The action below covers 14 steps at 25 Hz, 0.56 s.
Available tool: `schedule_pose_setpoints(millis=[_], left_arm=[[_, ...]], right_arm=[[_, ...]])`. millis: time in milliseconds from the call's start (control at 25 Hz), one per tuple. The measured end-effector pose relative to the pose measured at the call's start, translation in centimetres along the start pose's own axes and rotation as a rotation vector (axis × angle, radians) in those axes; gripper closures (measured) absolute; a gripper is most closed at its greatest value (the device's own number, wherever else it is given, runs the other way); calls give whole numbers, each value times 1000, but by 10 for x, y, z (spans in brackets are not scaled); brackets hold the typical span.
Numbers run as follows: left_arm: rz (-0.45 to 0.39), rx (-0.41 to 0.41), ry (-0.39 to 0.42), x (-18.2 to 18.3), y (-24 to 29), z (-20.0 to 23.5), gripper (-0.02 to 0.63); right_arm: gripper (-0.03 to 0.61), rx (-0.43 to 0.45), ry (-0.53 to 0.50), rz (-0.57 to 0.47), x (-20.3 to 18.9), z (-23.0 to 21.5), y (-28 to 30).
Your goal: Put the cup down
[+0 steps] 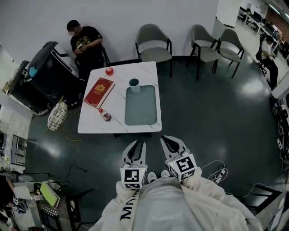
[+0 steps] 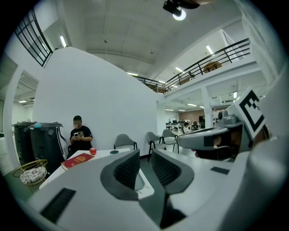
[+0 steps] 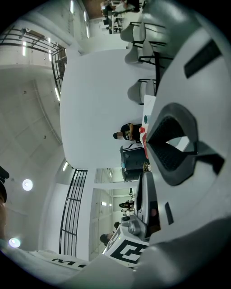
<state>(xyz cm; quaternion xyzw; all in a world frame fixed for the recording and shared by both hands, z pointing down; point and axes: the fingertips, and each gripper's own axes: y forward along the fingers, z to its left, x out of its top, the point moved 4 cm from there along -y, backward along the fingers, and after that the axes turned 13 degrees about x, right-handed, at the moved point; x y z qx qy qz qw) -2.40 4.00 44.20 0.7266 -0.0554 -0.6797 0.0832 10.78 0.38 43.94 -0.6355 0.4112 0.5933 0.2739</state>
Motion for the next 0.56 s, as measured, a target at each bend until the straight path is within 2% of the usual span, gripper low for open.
schedule_pose_setpoints(millis=[560], left_arm=[[25,-7,8,-8,12,1,520]], right_arm=[[574,-13,33,14,-9,-11,6]])
